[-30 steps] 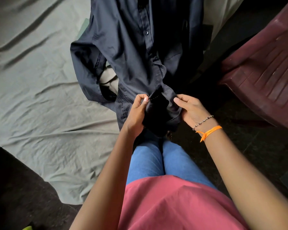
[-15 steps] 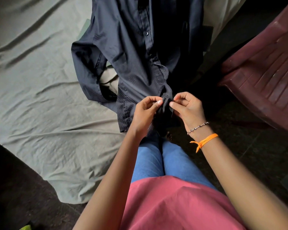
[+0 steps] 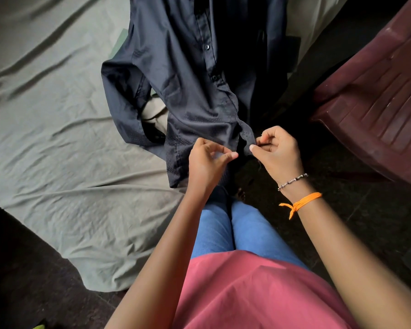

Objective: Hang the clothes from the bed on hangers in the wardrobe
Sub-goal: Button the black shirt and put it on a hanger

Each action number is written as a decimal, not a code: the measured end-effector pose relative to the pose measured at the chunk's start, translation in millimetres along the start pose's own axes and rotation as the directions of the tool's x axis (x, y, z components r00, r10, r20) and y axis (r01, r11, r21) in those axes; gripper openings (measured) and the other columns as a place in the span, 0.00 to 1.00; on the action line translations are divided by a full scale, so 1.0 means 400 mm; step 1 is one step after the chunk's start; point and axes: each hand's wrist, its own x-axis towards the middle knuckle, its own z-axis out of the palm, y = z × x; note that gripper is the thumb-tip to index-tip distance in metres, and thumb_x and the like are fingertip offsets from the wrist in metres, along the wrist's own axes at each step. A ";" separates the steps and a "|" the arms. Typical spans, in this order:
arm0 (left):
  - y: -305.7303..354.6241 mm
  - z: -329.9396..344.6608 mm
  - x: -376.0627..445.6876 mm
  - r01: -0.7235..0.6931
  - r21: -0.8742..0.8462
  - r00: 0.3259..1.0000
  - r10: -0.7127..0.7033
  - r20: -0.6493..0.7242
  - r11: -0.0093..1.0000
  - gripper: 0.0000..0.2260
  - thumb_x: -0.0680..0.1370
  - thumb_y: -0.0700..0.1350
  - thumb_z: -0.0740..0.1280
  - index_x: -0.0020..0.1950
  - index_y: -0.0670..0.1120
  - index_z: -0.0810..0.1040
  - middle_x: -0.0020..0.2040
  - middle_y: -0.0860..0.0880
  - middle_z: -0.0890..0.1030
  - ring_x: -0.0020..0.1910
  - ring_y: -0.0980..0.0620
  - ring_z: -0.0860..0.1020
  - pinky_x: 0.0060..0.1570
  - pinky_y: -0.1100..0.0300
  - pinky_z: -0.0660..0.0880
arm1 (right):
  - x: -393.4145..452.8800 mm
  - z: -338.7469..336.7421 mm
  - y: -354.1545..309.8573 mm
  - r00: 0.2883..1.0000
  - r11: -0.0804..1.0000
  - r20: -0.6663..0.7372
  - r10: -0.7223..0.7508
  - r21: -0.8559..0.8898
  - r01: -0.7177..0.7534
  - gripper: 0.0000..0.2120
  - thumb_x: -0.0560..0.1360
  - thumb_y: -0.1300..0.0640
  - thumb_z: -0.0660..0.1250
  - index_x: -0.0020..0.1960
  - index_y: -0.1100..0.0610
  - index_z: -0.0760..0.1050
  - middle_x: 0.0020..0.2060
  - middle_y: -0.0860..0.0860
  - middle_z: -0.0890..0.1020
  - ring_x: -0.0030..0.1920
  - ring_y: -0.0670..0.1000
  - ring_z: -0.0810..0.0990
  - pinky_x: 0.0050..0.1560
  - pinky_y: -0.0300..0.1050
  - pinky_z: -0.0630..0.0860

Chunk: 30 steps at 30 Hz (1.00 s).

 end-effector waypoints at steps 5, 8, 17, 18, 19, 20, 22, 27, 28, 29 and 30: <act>0.002 0.014 -0.022 0.184 -0.275 0.981 -0.158 0.115 0.944 0.07 0.68 0.41 0.76 0.33 0.47 0.81 0.28 0.52 0.79 0.28 0.61 0.73 0.33 0.66 0.69 | -0.029 0.023 -0.009 0.997 0.993 -0.004 -0.072 -0.094 0.071 0.18 0.66 0.67 0.73 0.35 0.49 0.67 0.34 0.47 0.78 0.34 0.42 0.80 0.43 0.47 0.80; -0.001 0.014 -0.029 0.312 -0.440 0.945 -0.230 0.231 0.842 0.05 0.72 0.36 0.72 0.37 0.43 0.82 0.31 0.50 0.81 0.31 0.59 0.78 0.34 0.68 0.73 | -0.031 0.025 -0.006 0.997 0.995 -0.029 -0.066 -0.079 0.063 0.18 0.67 0.68 0.73 0.36 0.49 0.68 0.34 0.46 0.78 0.33 0.39 0.80 0.43 0.47 0.80; 0.013 0.013 -0.031 0.366 -0.495 0.926 -0.257 0.276 0.788 0.05 0.74 0.36 0.70 0.39 0.42 0.81 0.32 0.49 0.82 0.33 0.59 0.79 0.36 0.69 0.75 | -0.053 0.041 0.007 0.992 0.999 -0.121 -0.037 0.002 0.038 0.16 0.66 0.70 0.73 0.38 0.52 0.70 0.34 0.47 0.78 0.36 0.42 0.80 0.40 0.36 0.78; 0.013 0.012 -0.029 0.358 -0.479 0.929 -0.255 0.268 0.802 0.05 0.74 0.36 0.70 0.39 0.42 0.81 0.33 0.49 0.81 0.33 0.58 0.79 0.36 0.69 0.75 | -0.054 0.042 0.007 0.992 0.999 -0.129 -0.009 0.043 0.015 0.15 0.66 0.70 0.73 0.39 0.54 0.71 0.35 0.48 0.79 0.36 0.41 0.80 0.40 0.34 0.78; 0.012 0.011 -0.027 0.351 -0.462 0.931 -0.254 0.261 0.814 0.05 0.74 0.37 0.70 0.38 0.43 0.81 0.33 0.49 0.81 0.34 0.58 0.79 0.37 0.68 0.75 | -0.054 0.042 0.005 0.991 0.997 -0.131 0.015 0.078 -0.005 0.13 0.67 0.70 0.73 0.40 0.57 0.72 0.35 0.48 0.79 0.35 0.40 0.80 0.40 0.33 0.77; 0.011 0.010 -0.026 0.345 -0.445 0.934 -0.253 0.254 0.826 0.05 0.74 0.37 0.70 0.38 0.43 0.81 0.33 0.49 0.81 0.34 0.57 0.79 0.37 0.68 0.75 | -0.054 0.043 0.005 0.990 0.994 -0.133 0.038 0.105 -0.024 0.12 0.67 0.70 0.73 0.41 0.60 0.72 0.35 0.49 0.80 0.35 0.38 0.80 0.39 0.32 0.77; 0.009 0.009 -0.028 0.334 -0.421 0.938 -0.251 0.240 0.843 0.06 0.74 0.37 0.71 0.37 0.43 0.81 0.33 0.48 0.81 0.34 0.58 0.79 0.37 0.68 0.74 | -0.055 0.045 0.004 0.990 0.990 -0.127 0.062 0.137 -0.044 0.11 0.67 0.70 0.73 0.41 0.60 0.73 0.35 0.51 0.80 0.35 0.38 0.81 0.39 0.31 0.76; -0.001 0.011 -0.028 0.339 -0.411 0.940 -0.283 0.193 0.846 0.06 0.74 0.37 0.70 0.37 0.44 0.81 0.31 0.50 0.80 0.32 0.59 0.77 0.34 0.68 0.73 | -0.063 0.056 0.008 0.994 0.992 -0.098 0.051 0.121 -0.039 0.12 0.68 0.70 0.71 0.39 0.55 0.73 0.34 0.53 0.81 0.36 0.46 0.82 0.41 0.40 0.80; -0.002 0.012 -0.029 0.341 -0.415 0.939 -0.287 0.188 0.844 0.06 0.74 0.37 0.70 0.37 0.44 0.81 0.30 0.51 0.80 0.31 0.60 0.77 0.34 0.69 0.72 | -0.065 0.057 0.013 0.993 0.991 -0.100 0.063 0.124 -0.050 0.11 0.69 0.69 0.71 0.38 0.55 0.73 0.34 0.55 0.81 0.37 0.51 0.83 0.43 0.46 0.81; -0.003 0.012 -0.029 0.339 -0.418 0.940 -0.286 0.186 0.843 0.07 0.74 0.37 0.70 0.37 0.44 0.81 0.29 0.52 0.79 0.30 0.60 0.76 0.33 0.69 0.72 | -0.066 0.058 0.017 0.992 0.989 -0.099 0.078 0.133 -0.065 0.10 0.70 0.69 0.70 0.38 0.55 0.73 0.33 0.56 0.81 0.38 0.56 0.83 0.44 0.52 0.82; -0.003 0.011 -0.030 0.335 -0.417 0.941 -0.280 0.188 0.845 0.07 0.74 0.37 0.70 0.37 0.44 0.81 0.28 0.53 0.79 0.29 0.61 0.76 0.33 0.69 0.72 | -0.066 0.057 0.019 0.991 0.987 -0.093 0.094 0.142 -0.080 0.10 0.70 0.69 0.69 0.38 0.55 0.73 0.33 0.56 0.81 0.39 0.58 0.83 0.45 0.56 0.81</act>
